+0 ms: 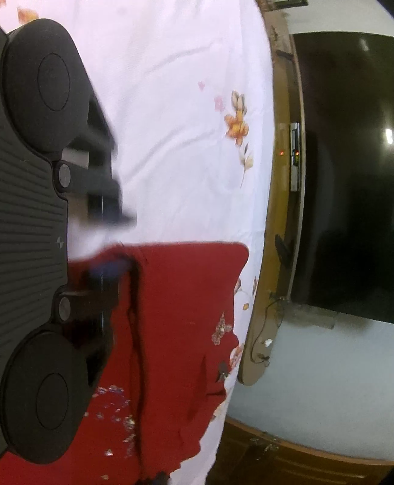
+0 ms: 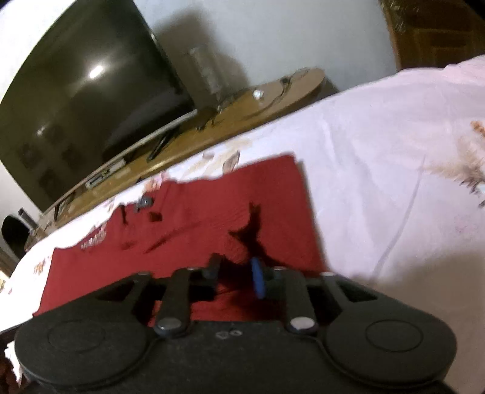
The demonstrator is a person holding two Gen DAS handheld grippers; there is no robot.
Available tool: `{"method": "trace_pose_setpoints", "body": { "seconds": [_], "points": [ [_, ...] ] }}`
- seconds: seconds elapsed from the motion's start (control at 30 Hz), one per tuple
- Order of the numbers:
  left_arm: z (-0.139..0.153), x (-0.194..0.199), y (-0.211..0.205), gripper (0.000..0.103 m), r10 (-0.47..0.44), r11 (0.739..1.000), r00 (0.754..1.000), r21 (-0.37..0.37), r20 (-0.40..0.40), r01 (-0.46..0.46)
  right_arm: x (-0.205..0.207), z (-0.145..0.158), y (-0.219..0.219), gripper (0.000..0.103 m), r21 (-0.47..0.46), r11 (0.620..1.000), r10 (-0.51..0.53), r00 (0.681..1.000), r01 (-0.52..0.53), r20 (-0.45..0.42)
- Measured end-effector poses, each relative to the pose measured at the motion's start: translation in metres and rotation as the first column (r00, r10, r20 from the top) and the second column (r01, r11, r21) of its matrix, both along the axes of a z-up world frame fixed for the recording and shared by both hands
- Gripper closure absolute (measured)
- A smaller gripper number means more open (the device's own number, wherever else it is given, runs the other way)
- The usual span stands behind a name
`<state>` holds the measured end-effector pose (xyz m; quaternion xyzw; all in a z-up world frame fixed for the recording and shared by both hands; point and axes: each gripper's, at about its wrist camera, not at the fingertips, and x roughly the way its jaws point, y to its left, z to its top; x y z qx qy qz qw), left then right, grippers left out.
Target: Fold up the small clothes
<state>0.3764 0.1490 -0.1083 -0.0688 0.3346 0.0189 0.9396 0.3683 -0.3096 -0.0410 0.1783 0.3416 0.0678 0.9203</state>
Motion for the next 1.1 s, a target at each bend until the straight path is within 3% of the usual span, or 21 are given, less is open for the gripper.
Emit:
{"method": "trace_pose_setpoints", "body": {
  "seconds": [0.03,0.17,0.3,0.4,0.47,0.57,0.63,0.73,0.87,0.93,1.0,1.1],
  "points": [
    [0.004,-0.008,0.006,0.035,0.017,1.000,1.000,0.007,0.026,-0.017,-0.005,0.005,-0.003,0.066,-0.009,1.000,-0.013,0.999,0.013,0.030],
    [0.026,-0.011,0.025,0.035,0.065,0.996,0.987,-0.066,0.147,-0.055,-0.009,0.025,-0.014,0.067,-0.030,0.999,-0.007,0.993,0.011,0.114],
    [0.039,0.036,-0.006,0.035,-0.037,0.997,0.981,-0.058,0.190,0.049,0.010,0.022,0.003,0.070,-0.044,0.998,0.049,0.993,-0.045,0.112],
    [0.032,0.075,-0.032,0.035,-0.103,0.993,0.979,-0.045,0.174,0.113,0.022,0.016,0.035,0.070,-0.107,0.987,0.136,0.984,-0.124,0.112],
    [0.019,0.095,-0.034,0.035,-0.095,0.992,0.985,-0.072,0.147,0.106,0.028,0.009,0.052,0.070,-0.158,0.974,0.176,0.979,-0.159,0.103],
    [-0.008,0.114,-0.023,0.036,-0.042,0.991,0.997,-0.121,0.063,0.049,0.037,-0.002,0.063,0.070,-0.253,0.955,0.180,0.981,-0.156,0.077],
    [-0.009,0.112,-0.016,0.036,-0.039,0.988,0.997,-0.148,0.073,0.050,0.043,-0.012,0.060,0.078,-0.330,0.937,0.138,0.989,-0.115,0.048],
    [-0.009,0.113,-0.018,0.036,-0.052,0.991,0.997,-0.119,0.065,0.060,0.041,-0.014,0.039,0.082,-0.281,0.956,0.102,0.993,-0.082,0.058],
    [0.003,0.101,-0.020,0.035,-0.014,0.994,0.997,-0.103,0.082,0.022,0.037,-0.011,0.044,0.080,-0.319,0.944,0.104,0.993,-0.081,0.055],
    [0.015,0.089,-0.030,0.035,-0.058,0.995,0.989,-0.073,0.139,0.068,0.028,0.000,0.047,0.066,-0.322,0.944,0.103,0.990,-0.065,0.101],
    [0.021,0.083,-0.049,0.035,-0.117,0.991,0.982,-0.048,0.150,0.126,0.018,0.010,0.055,0.063,-0.325,0.942,0.141,0.977,-0.082,0.162],
    [0.012,0.080,-0.085,0.035,-0.203,0.979,0.972,0.030,0.114,0.201,0.016,0.002,0.068,0.060,-0.303,0.943,0.182,0.976,-0.138,0.121]
  ]
}}
